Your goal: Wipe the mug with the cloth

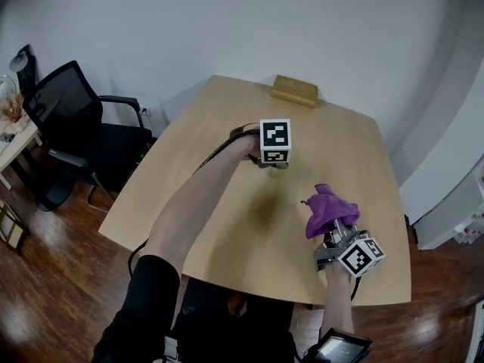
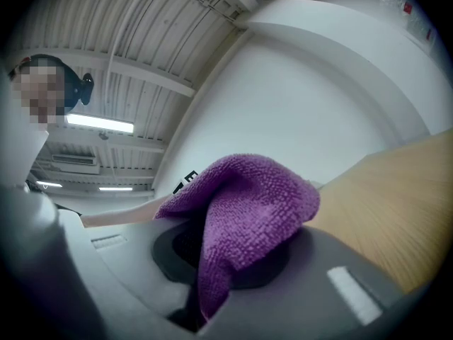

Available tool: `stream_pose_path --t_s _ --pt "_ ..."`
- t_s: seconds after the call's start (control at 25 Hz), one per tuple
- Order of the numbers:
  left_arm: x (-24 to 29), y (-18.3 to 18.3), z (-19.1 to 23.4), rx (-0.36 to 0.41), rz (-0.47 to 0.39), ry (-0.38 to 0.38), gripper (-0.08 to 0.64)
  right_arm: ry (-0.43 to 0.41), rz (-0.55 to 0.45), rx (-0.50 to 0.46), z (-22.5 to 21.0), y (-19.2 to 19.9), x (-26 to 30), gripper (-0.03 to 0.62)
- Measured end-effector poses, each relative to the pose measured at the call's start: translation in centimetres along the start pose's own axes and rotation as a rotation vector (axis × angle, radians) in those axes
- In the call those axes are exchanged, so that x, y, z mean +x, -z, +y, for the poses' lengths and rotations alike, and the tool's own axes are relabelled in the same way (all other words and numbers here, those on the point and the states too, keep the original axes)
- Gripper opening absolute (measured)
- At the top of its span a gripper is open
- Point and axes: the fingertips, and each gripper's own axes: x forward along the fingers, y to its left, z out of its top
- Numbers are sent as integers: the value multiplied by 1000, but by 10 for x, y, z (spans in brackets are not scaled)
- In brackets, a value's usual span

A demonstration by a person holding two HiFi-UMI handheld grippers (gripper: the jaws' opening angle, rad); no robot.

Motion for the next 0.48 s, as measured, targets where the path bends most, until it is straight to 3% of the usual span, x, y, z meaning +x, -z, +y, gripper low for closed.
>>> stream_pose_path --t_s 0.28,0.48 --pt "-7 -12 10 -6 -57 -67 144 3 -3 2 -3 0 -4 34" --pt "-36 -31 6 -37 -236 -142 150 7 -8 -17 -3 -4 -7 34"
